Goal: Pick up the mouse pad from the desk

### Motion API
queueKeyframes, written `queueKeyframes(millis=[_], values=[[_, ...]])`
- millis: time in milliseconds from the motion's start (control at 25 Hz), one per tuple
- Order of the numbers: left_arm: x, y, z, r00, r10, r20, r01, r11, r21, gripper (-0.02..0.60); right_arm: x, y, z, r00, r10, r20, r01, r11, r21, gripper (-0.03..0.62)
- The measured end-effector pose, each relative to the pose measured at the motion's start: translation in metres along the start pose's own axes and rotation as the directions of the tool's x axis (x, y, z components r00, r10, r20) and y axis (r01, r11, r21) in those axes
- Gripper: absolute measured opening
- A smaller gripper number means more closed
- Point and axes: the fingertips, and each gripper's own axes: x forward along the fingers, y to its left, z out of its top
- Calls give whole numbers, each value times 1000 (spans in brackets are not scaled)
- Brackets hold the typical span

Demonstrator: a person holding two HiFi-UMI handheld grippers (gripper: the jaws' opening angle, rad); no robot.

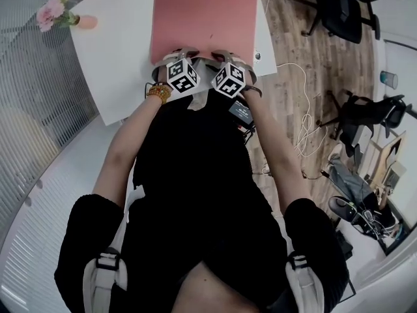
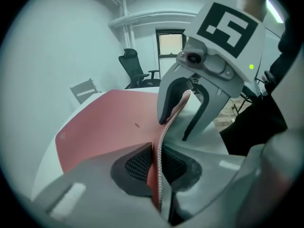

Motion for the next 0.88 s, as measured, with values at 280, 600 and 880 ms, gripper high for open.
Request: queueKeyframes(millis=[280, 600, 880], values=[[-5, 3, -4, 999, 44, 1, -44, 999, 14, 48, 7, -54, -15, 976, -207, -61, 208, 978, 8, 142], [8, 20, -44, 994, 41, -98, -46, 998, -50, 87, 8, -51, -42, 979, -166, -114, 176, 982, 76, 116], [5, 22, -42, 999, 28, -45, -36, 980, -196, 66, 5, -52, -43, 990, -96, -108, 117, 969, 215, 86]])
